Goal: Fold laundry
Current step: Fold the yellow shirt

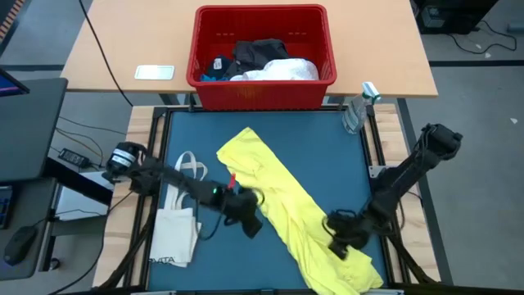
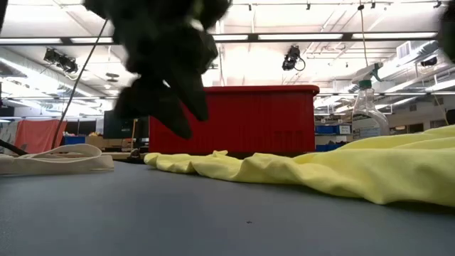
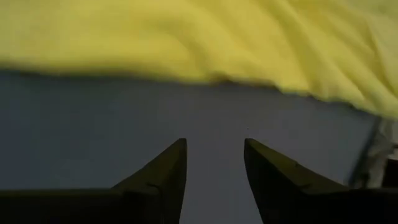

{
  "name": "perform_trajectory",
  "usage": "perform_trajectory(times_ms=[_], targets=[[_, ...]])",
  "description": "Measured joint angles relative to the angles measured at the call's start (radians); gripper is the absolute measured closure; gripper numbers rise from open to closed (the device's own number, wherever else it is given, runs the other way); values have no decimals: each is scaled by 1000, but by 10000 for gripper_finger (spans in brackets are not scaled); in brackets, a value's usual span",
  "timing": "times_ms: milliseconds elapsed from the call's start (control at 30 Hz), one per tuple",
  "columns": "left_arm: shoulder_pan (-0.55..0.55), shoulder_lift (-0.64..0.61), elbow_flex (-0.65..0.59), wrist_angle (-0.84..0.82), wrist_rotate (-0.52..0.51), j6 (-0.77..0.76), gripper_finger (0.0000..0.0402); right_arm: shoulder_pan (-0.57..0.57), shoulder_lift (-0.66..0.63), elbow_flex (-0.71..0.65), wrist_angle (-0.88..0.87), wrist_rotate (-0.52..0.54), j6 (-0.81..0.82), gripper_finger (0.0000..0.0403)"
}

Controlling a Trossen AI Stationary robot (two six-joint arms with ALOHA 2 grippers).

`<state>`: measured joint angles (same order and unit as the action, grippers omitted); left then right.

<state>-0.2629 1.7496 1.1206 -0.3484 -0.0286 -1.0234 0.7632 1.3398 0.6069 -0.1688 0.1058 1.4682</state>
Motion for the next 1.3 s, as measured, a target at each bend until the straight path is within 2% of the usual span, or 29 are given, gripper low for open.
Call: perform_trajectory(times_ms=[167,267,467,633,833,1033,1167,1300], targets=[[195,-13,1,-56,79,202,237,-175,0,-1,15,72,-51,398],[320,-13,0,-81,115,325,237,-258,15,0,14,71,-51,398],[547,10,0,-169,119,565,237,-314,79,0,11,-78,-2,398],[631,45,-2,-229,140,654,237,-393,147,0,-77,-183,-47,398],[571,121,8,-311,151,669,237,-625,212,5,-109,-363,-302,398],[424,129,8,-458,172,515,237,-901,222,35,-129,-356,-546,398],[300,94,-5,-545,307,395,237,-1048,229,99,-156,-295,-683,398],[156,78,-7,-511,465,304,238,-1160,234,170,-177,-278,-794,398]])
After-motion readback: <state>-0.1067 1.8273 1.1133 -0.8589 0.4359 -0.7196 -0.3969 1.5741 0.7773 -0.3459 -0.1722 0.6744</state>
